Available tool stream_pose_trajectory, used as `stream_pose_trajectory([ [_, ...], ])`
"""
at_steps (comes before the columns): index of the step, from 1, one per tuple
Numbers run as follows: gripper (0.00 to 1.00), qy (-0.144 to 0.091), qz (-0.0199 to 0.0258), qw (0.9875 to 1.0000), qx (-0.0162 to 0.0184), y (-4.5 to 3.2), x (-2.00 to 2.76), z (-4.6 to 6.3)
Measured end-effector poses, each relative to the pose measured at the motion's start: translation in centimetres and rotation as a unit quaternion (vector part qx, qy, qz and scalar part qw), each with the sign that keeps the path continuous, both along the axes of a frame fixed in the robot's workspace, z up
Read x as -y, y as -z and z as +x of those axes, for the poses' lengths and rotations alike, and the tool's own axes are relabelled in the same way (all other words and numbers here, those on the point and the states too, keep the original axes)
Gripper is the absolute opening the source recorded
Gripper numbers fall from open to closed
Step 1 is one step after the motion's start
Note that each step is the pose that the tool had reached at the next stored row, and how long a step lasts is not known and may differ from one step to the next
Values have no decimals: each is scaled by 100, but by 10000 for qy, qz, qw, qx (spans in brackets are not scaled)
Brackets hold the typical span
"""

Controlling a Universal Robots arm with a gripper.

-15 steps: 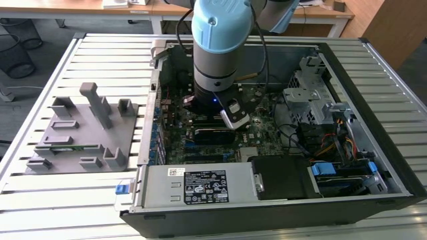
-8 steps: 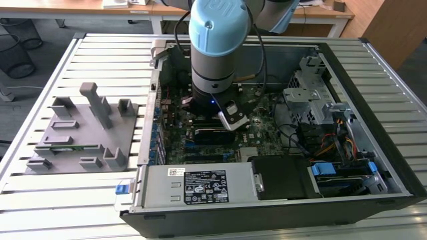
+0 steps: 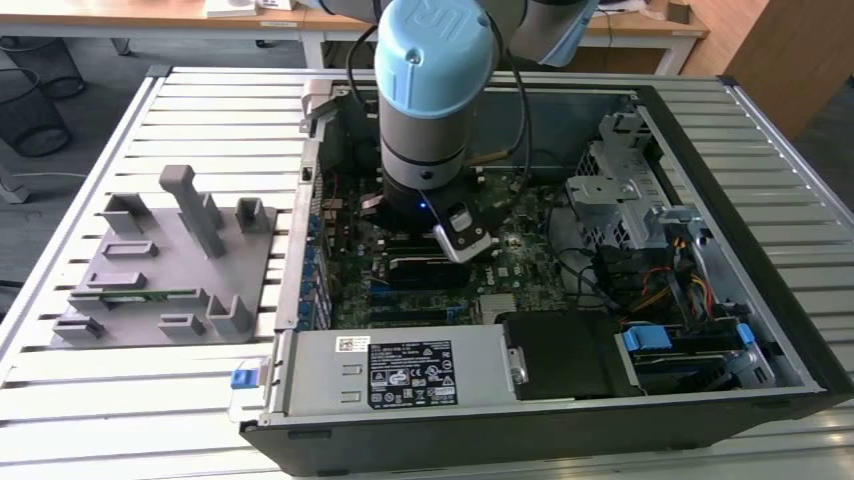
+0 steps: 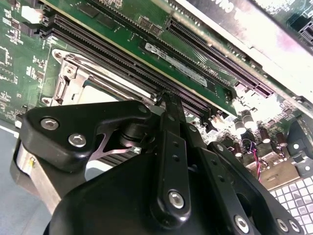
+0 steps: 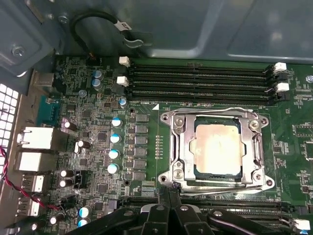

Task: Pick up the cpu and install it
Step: 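Install the second cpu locking lever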

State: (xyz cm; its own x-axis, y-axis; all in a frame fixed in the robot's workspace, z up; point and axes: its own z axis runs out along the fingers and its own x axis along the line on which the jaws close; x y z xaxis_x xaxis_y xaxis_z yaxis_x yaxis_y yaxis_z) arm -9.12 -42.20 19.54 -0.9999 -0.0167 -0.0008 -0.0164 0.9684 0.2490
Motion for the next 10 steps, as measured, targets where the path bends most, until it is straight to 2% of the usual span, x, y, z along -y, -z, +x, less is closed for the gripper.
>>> stream_pose_trajectory([
  [10, 11, 1, 73, 10000, 0, 25, 0, -3],
])
